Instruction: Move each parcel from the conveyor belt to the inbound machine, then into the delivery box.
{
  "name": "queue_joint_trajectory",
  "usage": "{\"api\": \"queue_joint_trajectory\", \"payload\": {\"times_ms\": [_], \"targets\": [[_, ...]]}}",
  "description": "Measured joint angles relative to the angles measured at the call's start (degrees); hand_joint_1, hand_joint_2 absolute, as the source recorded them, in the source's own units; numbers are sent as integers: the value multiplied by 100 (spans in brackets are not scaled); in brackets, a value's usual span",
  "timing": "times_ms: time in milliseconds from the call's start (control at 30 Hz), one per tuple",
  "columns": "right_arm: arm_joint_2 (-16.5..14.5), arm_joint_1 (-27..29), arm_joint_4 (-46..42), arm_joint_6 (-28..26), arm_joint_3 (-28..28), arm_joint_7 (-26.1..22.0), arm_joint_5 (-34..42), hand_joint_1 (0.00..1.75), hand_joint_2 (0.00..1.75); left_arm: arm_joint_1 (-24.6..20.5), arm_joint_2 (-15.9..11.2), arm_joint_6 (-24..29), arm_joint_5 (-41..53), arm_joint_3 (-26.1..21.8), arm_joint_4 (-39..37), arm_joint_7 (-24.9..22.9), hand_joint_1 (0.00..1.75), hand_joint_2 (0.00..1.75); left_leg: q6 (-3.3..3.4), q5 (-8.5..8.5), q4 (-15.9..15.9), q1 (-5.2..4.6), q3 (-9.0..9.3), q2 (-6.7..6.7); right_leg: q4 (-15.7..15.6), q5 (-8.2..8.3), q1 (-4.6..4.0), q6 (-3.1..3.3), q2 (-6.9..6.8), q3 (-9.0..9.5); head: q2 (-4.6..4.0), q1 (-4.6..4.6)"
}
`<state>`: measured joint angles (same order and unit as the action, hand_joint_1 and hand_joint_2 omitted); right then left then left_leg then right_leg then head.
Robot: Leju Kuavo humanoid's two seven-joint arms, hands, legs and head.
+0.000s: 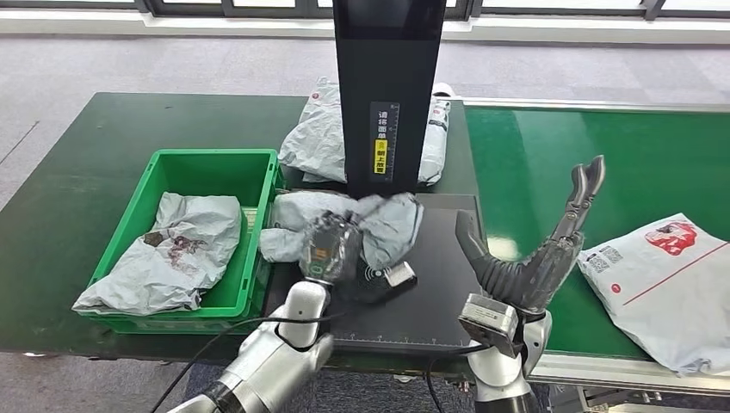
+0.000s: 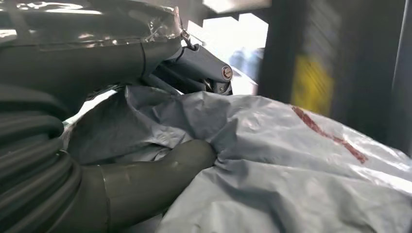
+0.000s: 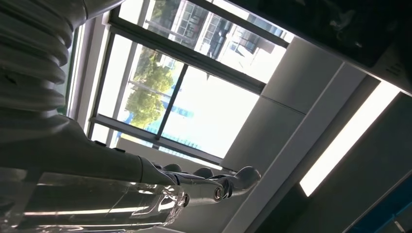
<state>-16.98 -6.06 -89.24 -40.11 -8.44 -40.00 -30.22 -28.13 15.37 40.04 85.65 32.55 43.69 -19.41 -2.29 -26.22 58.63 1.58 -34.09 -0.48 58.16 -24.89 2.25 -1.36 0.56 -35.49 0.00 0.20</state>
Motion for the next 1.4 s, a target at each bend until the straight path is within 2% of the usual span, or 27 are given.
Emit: {"api": "queue_joint_trajectory", "payload": {"times_ms": [167, 267, 367, 500, 667, 900, 1067, 1167, 1300, 1400], "targets": [[0, 0, 0, 0, 5, 0, -43, 0, 175, -199, -478, 11, 7, 705, 1177, -1005, 175, 175, 0, 4, 0, 2, -5, -19, 0, -2, -2, 1, -13, 3, 0, 1], [-2, 1, 0, 0, 13, 0, -75, 0, 175, -511, -795, 10, 7, 1289, 1613, -1744, 175, 175, -1, 5, 0, 2, -8, -21, 0, -1, -2, 0, -12, 2, 0, 1], [-6, 4, 0, 0, 31, 0, -132, 0, 175, -819, -1084, 10, 7, 1686, 1976, -1872, 175, 175, -1, 5, 0, 1, -8, -24, 0, -1, -1, 0, -14, 4, 0, 2], [-13, 10, 0, 0, 56, 0, -210, 0, 175, -1099, -1522, 10, 7, 1835, 2518, -1876, 175, 175, -2, 5, -1, 2, -6, -19, 0, -1, -2, 1, -6, 1, 0, 1], [-15, 16, 0, 0, 89, 0, -230, 0, 175, -1122, -2022, 9, 7, 1728, 2927, -1878, 175, 175, -5, 8, -4, 5, -4, -19, 2, -1, -5, 1, -6, 0, -1, 0], [-15, 17, 0, 0, 92, 0, -236, 0, 175, -1048, -2297, 9, 7, 1572, 3149, -1878, 175, 175, -5, 7, -3, 4, -6, -21, 2, -1, -3, 1, -8, 3, 0, 2], [-15, 31, 0, 0, 115, 0, -186, 0, 175, -680, -2500, 9, 7, 1083, 3385, -1873, 175, 175, -6, 7, -5, 6, -4, -19, 2, -2, -6, 2, -5, -2, 0, 1], [-15, 41, -1, 0, 127, 0, -133, 0, 175, -393, -2507, 9, 7, 701, 3392, -1747, 175, 175, -6, 7, -5, 8, -4, -16, 2, -4, -8, 4, -5, -6, 0, 0], [-11, 41, -4, 0, 133, -1, -67, 0, 175, -115, -2290, 5, 7, 205, 3217, -1392, 175, 175, -6, 7, -5, 7, -7, -15, 1, -2, -6, 2, -6, -1, 0, 3], [-11, 42, -4, 0, 133, 0, -60, 0, 175, 203, -2130, 5, 7, -227, 3141, -944, 175, 175, -7, 6, -3, 6, -4, -9, 1, -1, -5, 2, 6, -5, 0, 1]]}}
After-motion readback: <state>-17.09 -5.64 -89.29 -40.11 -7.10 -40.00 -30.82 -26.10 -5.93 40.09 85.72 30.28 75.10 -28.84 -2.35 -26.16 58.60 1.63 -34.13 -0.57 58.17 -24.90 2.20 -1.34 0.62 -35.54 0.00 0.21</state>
